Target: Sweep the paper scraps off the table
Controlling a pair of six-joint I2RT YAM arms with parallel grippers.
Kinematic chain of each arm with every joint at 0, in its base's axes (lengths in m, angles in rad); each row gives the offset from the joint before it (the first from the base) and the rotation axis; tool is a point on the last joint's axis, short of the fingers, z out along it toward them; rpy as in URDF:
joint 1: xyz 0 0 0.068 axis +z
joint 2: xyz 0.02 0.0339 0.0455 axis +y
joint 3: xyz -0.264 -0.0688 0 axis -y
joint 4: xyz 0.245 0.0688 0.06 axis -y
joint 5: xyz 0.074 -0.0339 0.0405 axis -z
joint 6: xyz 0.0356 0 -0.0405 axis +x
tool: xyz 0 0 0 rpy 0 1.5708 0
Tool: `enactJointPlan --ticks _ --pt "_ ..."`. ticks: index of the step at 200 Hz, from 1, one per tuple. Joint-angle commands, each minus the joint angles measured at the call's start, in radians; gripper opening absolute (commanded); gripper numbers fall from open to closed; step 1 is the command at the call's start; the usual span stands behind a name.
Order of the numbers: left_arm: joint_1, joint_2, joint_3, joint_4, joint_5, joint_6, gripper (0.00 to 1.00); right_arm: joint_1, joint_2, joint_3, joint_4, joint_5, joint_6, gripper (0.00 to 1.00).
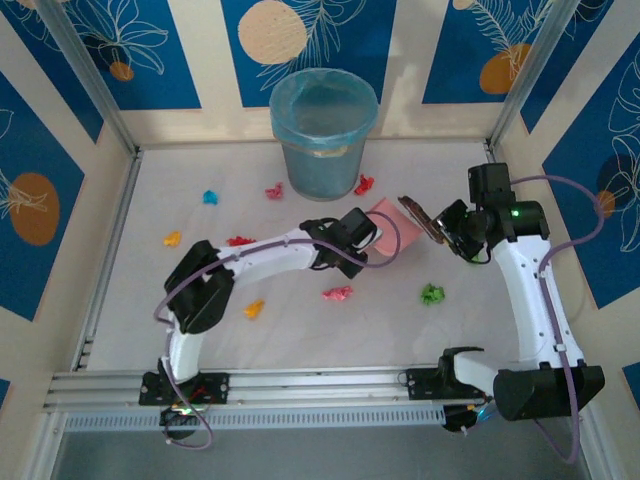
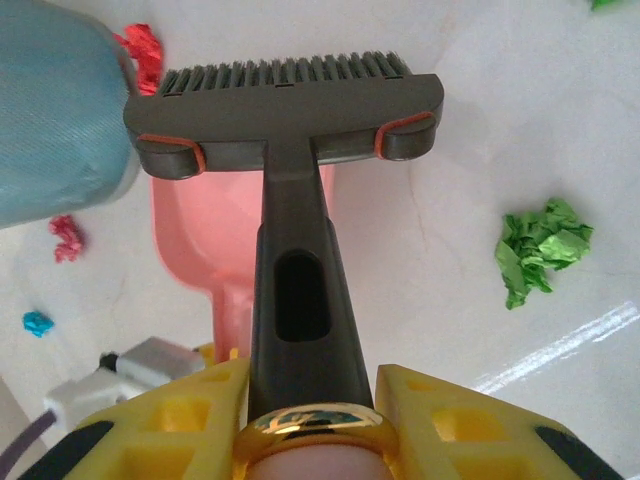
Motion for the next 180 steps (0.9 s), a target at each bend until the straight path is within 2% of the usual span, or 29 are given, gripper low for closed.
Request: enactJointPlan --ticks 1,41,105,134,145,157,180 --pt "0.003 -0.067 -0.034 -0.027 -0.025 0.036 0.0 0.001 0.007 0.049 0.007 -0.008 0.001 0.0" --pt "0.049 -0.11 -0.11 -0.056 0.079 0.056 0.0 0.013 0.033 0.064 0.009 -0.025 0.002 0.0" --pt "0.1 -0.284 -0.26 -0.082 0.079 0.046 0.0 0.029 0.076 0.163 -0.111 0.062 -0.038 0.0" --pt "0.101 -0.44 -0.353 -0.141 0.102 0.051 0.0 0.053 0.114 0.179 -0.134 -0.042 -0.038 0.0" --pt "0.101 -0.503 -0.388 -0.178 0.076 0.054 0.0 0.073 0.131 0.18 -0.138 -0.104 -0.037 0.0" --pt "0.101 -0.567 -0.415 -0.234 0.038 0.041 0.0 0.108 0.149 0.188 -0.151 -0.15 -0.035 0.0" --pt "0.1 -0.69 -0.465 -0.345 0.049 0.022 0.0 0.186 0.188 0.208 -0.171 -0.196 -0.031 0.0"
